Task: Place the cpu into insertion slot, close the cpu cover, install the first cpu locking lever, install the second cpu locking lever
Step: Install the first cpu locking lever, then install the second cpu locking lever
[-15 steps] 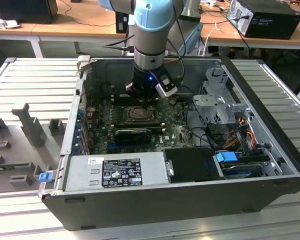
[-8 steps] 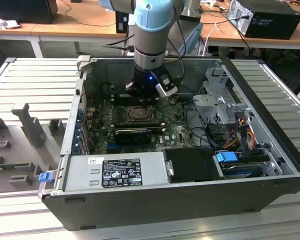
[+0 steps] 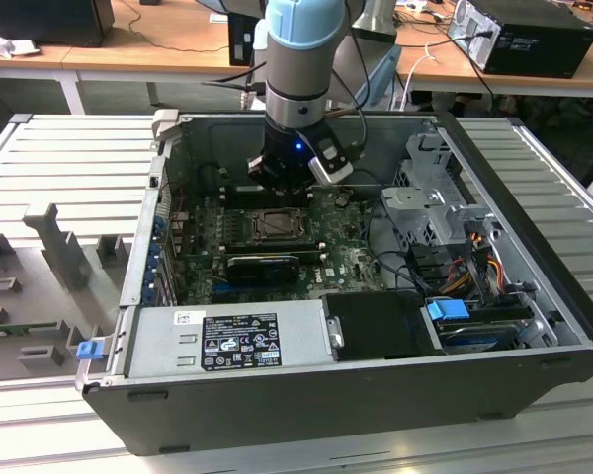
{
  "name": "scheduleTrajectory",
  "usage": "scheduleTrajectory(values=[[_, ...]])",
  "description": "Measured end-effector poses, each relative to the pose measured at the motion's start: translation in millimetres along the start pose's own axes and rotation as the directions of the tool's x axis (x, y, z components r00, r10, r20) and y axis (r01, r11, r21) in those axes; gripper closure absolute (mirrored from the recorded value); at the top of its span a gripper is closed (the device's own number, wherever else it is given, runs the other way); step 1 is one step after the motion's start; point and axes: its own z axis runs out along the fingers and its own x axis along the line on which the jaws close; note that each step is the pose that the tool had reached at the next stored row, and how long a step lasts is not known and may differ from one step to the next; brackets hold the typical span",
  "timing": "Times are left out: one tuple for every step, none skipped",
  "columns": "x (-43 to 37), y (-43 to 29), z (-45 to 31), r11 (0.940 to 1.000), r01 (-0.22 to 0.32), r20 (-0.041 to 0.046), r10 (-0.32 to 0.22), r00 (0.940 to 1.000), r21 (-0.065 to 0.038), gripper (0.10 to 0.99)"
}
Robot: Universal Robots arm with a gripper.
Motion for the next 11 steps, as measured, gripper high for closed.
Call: scheduleTrajectory(values=[[0.0,-0.2,0.0,1.0,0.0,0.0,0.0,1.0,0.0,0.98],[0.0,-0.5,-0.1,1.0,0.0,0.0,0.0,1.0,0.0,0.98],[0.0,-0.8,-0.1,1.0,0.0,0.0,0.0,1.0,0.0,0.98],[0.1,-1.0,-0.2,1.0,0.0,-0.0001,0.0,1.0,0.0,0.98],[0.1,-1.5,-0.3,1.0,0.0,-0.0001,0.0,1.0,0.0,0.98],[0.2,-2.2,-0.4,1.0,0.0,-0.0001,0.0,1.0,0.0,0.98],[0.2,-2.6,-0.4,1.0,0.0,0.0,0.0,1.0,0.0,0.98],[0.3,-2.9,-0.5,1.0,0.0,0.0,0.0,1.0,0.0,0.98],[0.3,-3.6,-0.6,1.0,0.0,0.0,0.0,1.0,0.0,0.98],[0.4,-3.8,-0.6,1.0,0.0,0.0,0.0,1.0,0.0,0.98],[0.4,-4.0,-0.6,1.0,0.0,0.0,0.0,1.0,0.0,0.98]])
